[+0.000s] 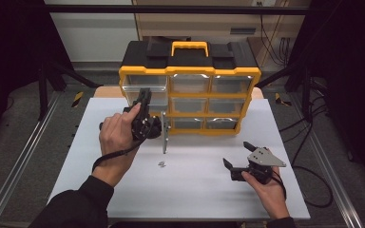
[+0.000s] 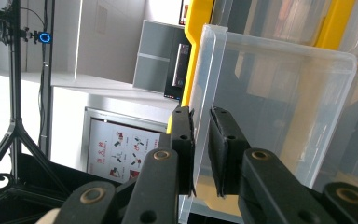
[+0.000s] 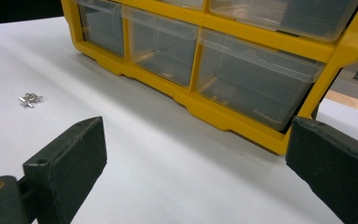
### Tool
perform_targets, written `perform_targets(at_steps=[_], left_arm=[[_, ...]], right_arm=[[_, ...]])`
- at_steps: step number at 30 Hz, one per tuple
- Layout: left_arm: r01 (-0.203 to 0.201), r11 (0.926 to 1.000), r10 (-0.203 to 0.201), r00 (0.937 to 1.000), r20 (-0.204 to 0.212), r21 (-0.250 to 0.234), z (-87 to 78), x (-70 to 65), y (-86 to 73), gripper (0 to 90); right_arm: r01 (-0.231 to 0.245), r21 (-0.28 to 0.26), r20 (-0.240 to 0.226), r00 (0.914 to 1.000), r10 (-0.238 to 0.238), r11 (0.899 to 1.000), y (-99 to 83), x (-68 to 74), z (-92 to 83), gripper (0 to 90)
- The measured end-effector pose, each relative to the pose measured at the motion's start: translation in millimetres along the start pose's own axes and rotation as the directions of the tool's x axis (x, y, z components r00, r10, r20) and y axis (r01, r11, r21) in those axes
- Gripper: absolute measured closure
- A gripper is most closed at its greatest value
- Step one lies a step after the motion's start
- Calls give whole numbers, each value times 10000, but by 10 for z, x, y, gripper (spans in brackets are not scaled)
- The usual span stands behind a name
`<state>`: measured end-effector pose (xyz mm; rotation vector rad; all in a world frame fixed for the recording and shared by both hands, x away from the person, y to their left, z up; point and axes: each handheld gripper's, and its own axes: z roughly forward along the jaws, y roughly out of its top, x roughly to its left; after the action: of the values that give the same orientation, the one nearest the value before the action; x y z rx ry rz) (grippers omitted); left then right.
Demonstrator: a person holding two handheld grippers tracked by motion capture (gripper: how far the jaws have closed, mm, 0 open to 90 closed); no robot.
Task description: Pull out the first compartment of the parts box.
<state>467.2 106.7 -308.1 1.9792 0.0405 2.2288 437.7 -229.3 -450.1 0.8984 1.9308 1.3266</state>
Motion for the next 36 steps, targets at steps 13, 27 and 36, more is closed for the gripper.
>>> perform_targets(at_steps=[13, 27, 36], left_arm=[[19, 10000, -19, 10000, -61, -82, -101, -1, -8, 796], [63, 10000, -64, 9999, -91, -56, -173, -2, 0, 795], [92, 9999, -93, 9999, -114, -59, -226, 2, 15, 793]], right_arm=[[46, 11, 20, 10000, -46, 10000, -3, -3, 2, 52], [94, 23, 11, 10000, -94, 10000, -5, -2, 6, 52], [33, 56, 16, 10000, -33, 10000, -5, 5, 8, 52]])
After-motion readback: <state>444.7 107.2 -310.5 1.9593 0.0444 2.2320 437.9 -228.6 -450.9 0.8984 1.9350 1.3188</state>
